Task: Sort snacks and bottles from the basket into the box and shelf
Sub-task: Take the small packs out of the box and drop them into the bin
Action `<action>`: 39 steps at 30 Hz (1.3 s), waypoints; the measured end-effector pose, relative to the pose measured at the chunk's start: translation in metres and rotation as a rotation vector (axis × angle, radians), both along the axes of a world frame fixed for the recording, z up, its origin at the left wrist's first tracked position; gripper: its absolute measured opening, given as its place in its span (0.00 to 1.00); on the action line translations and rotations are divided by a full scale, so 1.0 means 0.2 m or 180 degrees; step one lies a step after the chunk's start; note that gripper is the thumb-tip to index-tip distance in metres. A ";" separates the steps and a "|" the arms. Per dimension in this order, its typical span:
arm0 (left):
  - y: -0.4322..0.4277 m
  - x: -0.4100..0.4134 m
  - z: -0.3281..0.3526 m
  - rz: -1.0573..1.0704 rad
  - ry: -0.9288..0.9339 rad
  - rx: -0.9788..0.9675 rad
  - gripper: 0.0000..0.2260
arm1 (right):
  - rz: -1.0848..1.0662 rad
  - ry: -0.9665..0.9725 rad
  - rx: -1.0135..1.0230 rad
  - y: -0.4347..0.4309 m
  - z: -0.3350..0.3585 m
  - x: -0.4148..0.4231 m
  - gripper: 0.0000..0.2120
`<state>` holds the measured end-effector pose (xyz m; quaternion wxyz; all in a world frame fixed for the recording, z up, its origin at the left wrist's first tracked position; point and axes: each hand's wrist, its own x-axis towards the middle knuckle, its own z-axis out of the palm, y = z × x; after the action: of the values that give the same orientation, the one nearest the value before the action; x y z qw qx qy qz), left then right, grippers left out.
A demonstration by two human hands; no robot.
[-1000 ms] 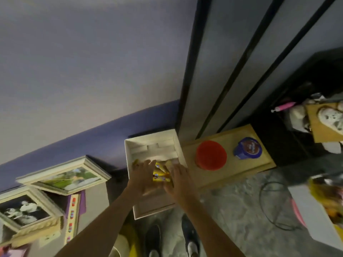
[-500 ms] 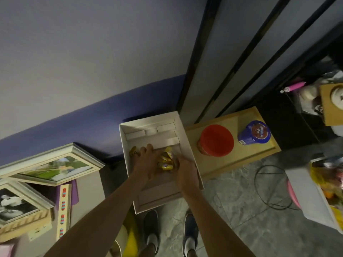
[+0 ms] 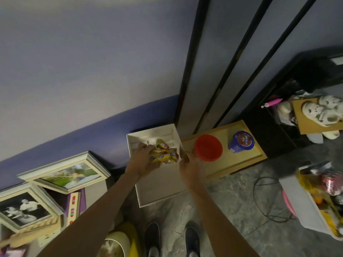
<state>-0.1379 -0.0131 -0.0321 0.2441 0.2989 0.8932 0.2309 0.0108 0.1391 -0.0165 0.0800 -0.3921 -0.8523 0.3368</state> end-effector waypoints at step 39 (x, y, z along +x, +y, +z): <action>-1.83 1.15 0.73 0.1436 0.0780 0.0267 0.33 | 0.1001 0.0751 0.0106 -1.49 0.45 0.69 0.08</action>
<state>0.0928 -0.3792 0.1131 0.0638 0.1278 0.9498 0.2785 0.1492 -0.1592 0.0733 0.1322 -0.2105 -0.8933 0.3746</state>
